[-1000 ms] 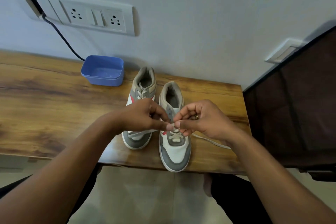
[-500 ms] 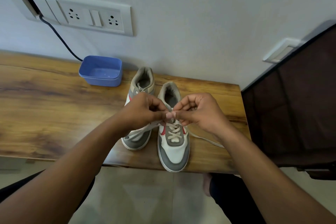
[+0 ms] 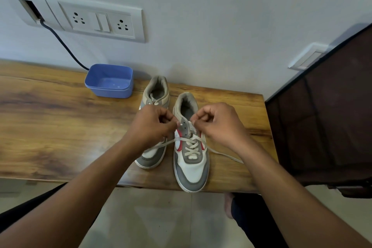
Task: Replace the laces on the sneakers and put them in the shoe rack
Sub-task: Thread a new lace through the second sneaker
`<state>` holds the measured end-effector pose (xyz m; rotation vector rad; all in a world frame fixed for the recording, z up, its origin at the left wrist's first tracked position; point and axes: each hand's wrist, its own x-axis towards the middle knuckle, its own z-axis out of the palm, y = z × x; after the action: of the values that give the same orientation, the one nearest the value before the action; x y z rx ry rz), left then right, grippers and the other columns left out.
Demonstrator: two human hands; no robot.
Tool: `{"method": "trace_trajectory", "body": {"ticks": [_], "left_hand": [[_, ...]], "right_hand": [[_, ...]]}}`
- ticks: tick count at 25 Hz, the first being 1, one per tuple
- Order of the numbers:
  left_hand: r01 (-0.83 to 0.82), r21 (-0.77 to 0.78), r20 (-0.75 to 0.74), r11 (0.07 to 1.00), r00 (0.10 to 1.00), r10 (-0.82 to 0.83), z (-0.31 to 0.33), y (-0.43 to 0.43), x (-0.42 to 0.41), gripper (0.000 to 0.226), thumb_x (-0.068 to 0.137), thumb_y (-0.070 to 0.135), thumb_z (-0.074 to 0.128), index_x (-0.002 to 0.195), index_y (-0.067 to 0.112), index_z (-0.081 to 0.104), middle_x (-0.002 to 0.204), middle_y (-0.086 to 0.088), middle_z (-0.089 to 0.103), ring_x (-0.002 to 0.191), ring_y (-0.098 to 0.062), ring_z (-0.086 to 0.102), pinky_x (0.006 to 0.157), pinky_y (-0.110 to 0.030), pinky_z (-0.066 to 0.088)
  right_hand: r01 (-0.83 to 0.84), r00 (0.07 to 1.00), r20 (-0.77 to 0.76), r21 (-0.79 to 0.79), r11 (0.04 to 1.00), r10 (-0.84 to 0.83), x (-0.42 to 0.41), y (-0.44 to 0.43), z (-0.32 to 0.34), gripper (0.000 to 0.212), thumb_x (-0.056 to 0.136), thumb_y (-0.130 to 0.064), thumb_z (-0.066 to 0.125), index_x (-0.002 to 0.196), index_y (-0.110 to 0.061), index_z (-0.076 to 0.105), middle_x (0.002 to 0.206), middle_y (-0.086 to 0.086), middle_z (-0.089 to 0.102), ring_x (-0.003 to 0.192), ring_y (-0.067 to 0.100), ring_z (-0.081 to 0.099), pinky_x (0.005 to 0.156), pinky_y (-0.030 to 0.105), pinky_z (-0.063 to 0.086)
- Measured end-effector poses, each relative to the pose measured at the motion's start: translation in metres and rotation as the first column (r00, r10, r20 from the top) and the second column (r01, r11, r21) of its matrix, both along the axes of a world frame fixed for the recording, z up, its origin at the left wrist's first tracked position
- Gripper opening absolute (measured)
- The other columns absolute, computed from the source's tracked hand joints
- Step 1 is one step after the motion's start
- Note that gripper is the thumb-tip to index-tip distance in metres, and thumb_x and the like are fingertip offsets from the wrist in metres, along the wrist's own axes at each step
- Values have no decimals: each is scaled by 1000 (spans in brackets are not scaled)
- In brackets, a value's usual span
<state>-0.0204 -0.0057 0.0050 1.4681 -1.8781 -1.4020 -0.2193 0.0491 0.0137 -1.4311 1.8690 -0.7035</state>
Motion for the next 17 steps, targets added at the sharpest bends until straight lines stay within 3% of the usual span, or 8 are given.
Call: {"method": "trace_trajectory", "body": {"ticks": [2, 5, 11, 17], "left_hand": [[13, -64, 48, 998, 999, -9, -6, 5, 0, 5, 87, 20, 79, 82, 20, 78, 70, 3, 74, 62, -12, 68, 61, -35, 60], [-3, -118, 55, 993, 998, 9, -11, 13, -3, 7, 84, 19, 81, 80, 24, 80, 71, 8, 74, 66, -8, 69, 66, -34, 61], [-26, -124, 21, 992, 999, 29, -16, 17, -5, 12, 81, 9, 82, 82, 21, 79, 72, 8, 75, 66, -5, 71, 69, -30, 63], [9, -166, 60, 986, 998, 1, -19, 20, -8, 19, 80, 5, 79, 87, 22, 77, 70, 9, 74, 67, -1, 69, 66, -15, 55]], "right_hand": [[-94, 978, -183, 25, 995, 97, 3, 2, -3, 5, 89, -20, 80, 91, -25, 82, 69, -12, 71, 61, 1, 65, 59, 21, 50], [-141, 961, -227, 86, 986, 157, 7, 0, -4, 9, 89, -20, 81, 95, -25, 82, 65, -15, 68, 59, 0, 64, 58, 21, 47], [-181, 960, -184, 164, 970, 210, 9, -2, -9, 15, 89, -19, 82, 83, -31, 75, 62, -11, 71, 60, 1, 70, 69, 34, 63], [-173, 970, -146, 155, 973, 196, 8, -1, -13, 22, 89, -16, 81, 83, -34, 70, 62, -9, 70, 60, 1, 70, 68, 29, 60]]}}
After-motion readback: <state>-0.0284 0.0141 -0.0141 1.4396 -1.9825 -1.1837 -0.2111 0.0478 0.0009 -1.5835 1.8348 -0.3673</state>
